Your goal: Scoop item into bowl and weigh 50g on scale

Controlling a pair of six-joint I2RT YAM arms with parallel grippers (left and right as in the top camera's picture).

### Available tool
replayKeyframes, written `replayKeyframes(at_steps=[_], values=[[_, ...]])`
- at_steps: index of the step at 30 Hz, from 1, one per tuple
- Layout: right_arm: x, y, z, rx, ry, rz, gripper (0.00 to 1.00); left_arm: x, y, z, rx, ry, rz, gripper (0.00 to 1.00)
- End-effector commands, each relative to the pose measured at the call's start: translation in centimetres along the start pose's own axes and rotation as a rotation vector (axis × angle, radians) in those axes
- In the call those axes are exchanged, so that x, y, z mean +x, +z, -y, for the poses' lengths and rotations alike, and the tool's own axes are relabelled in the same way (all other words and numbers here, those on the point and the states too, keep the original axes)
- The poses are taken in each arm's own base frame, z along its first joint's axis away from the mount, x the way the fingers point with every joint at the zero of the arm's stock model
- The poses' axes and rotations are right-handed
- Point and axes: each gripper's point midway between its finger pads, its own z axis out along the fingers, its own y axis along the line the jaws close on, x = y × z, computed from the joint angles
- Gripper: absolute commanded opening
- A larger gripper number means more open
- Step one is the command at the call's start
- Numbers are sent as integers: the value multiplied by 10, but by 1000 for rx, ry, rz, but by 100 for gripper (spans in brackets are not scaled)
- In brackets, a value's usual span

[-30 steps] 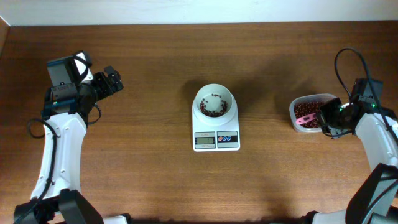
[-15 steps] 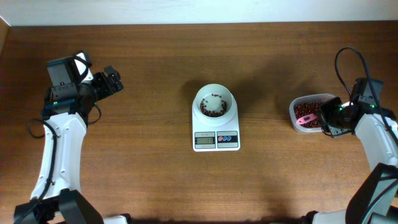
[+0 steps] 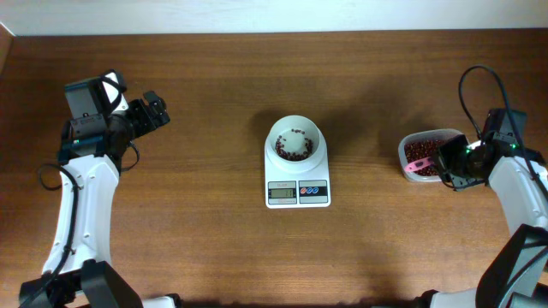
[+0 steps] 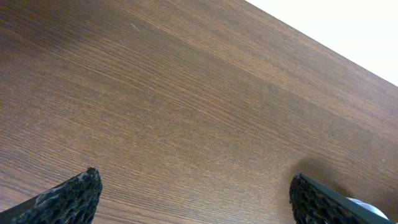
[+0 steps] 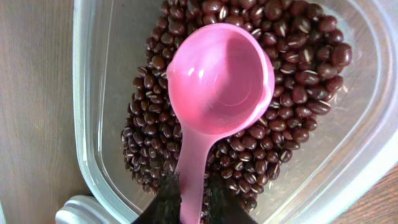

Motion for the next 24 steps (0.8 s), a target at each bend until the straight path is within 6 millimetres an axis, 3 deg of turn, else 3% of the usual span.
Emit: replayKeyframes(at_steps=[1,8,14,18,24], values=[[14,2,-7,-55,10,-75,24,-7,-2,-1,-6,-10,16,99],[13,17,4,-62,-6,-38,25,-7,-2,-1,-7,-10,16,99],[14,16,2,-78,-69,-44,21,-7,-2,-1,-7,-9,16,99],[12,3,-7,-107,-86,-13,20,-7,-2,-1,-7,-10,16,99],[10,-2,-9,-114,-92,5,4,-7,-2,-1,-7,-9,16,99]])
